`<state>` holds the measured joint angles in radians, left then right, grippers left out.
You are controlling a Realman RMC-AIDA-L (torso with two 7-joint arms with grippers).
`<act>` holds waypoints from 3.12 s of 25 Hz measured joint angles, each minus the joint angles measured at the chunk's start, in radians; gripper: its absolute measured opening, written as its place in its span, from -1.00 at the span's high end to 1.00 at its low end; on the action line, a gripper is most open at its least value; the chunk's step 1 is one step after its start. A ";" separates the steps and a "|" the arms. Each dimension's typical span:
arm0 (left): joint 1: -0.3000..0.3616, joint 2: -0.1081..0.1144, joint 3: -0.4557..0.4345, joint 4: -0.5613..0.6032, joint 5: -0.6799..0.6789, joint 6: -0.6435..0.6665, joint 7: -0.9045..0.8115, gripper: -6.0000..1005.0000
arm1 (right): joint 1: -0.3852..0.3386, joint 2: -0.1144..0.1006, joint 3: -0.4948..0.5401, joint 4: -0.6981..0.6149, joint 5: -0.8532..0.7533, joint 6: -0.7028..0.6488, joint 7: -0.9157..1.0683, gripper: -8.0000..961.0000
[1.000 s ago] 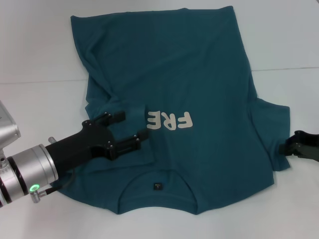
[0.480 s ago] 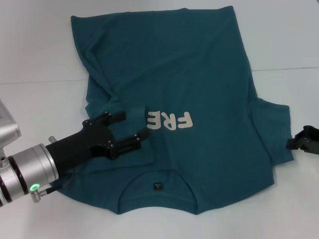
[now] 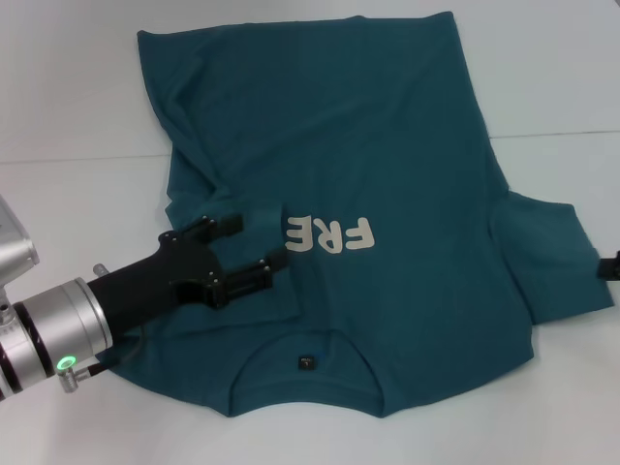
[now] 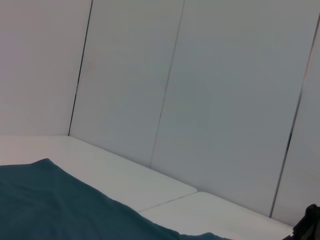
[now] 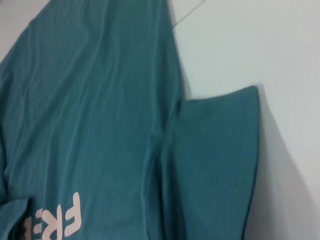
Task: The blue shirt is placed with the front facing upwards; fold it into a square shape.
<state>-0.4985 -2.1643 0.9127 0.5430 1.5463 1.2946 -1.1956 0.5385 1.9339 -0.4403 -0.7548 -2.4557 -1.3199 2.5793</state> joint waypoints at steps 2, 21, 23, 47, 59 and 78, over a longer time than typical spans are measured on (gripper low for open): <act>0.000 0.001 0.001 0.001 0.000 0.000 0.000 -0.74 | -0.006 -0.009 0.004 -0.007 0.000 -0.012 0.001 0.98; 0.000 0.002 0.002 0.005 0.000 0.002 -0.002 -0.74 | 0.001 -0.076 0.003 -0.096 -0.009 -0.127 0.044 0.98; 0.000 0.002 0.002 0.005 0.000 0.002 -0.002 -0.74 | 0.002 -0.082 0.003 -0.103 -0.010 -0.136 0.049 0.98; -0.002 0.001 0.003 0.006 0.002 0.011 0.000 -0.74 | 0.258 -0.055 -0.186 -0.202 -0.165 -0.220 0.166 0.98; 0.004 0.001 -0.004 0.006 0.002 0.012 0.007 -0.74 | 0.447 0.003 -0.285 0.001 -0.304 -0.081 0.174 0.98; 0.009 0.001 -0.004 0.006 0.002 0.014 0.016 -0.74 | 0.454 0.049 -0.315 0.107 -0.215 0.062 0.162 0.68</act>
<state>-0.4898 -2.1630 0.9083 0.5491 1.5478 1.3088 -1.1796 0.9929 1.9824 -0.7551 -0.6474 -2.6712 -1.2583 2.7415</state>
